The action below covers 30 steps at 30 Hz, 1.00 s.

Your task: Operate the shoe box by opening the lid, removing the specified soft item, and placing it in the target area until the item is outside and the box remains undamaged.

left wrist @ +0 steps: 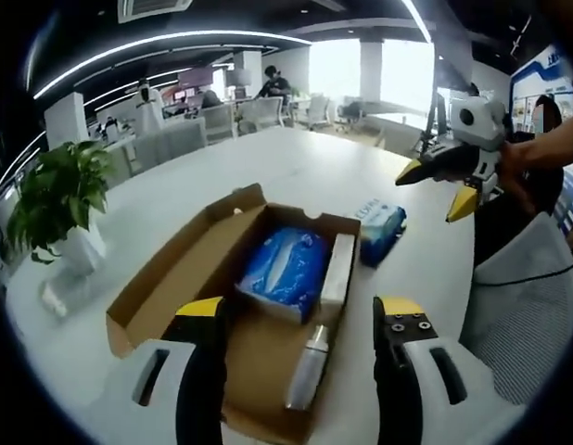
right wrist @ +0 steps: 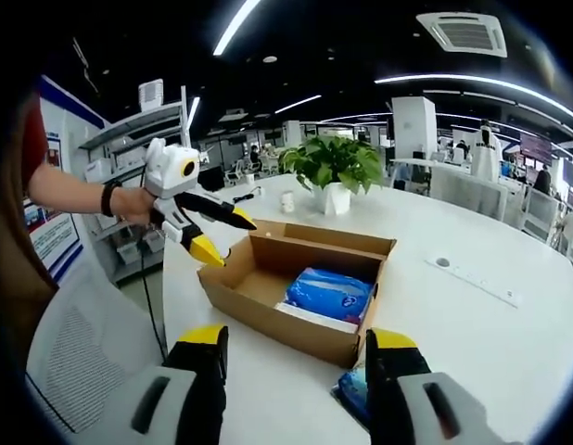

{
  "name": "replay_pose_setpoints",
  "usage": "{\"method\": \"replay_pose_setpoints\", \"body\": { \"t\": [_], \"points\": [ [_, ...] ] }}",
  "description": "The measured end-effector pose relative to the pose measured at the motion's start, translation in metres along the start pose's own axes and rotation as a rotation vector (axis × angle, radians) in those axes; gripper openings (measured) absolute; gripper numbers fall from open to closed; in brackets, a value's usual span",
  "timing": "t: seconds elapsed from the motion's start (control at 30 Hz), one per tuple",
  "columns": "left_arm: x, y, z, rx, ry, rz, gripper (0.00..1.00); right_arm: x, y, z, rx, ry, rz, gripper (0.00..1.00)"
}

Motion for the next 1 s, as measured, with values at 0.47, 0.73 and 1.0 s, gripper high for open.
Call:
{"method": "replay_pose_setpoints", "body": {
  "t": [0.47,0.73,1.0],
  "points": [
    [0.016,-0.044,-0.008,-0.043,-0.067,-0.094,0.63,-0.002,-0.004,-0.004,0.014,0.012,-0.011,0.58],
    [0.017,-0.074,-0.014,-0.064,-0.085,-0.164,0.62,0.005,-0.012,0.004,0.025,0.023,-0.016,0.58],
    [0.013,-0.092,-0.019,-0.083,-0.096,-0.213,0.63,0.016,-0.035,0.019,0.046,0.048,-0.030,0.58]
  ]
}}
Point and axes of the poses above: the point that each gripper's makers call its tool centre point, and the gripper's own axes: y roughly backward along the fingers, z roughly to its right, x roughly out of its top, the point moved 6 cm from there along y, roughly backward along the fingers, and after that the axes turned 3 degrees about y, right-handed, at the moved point
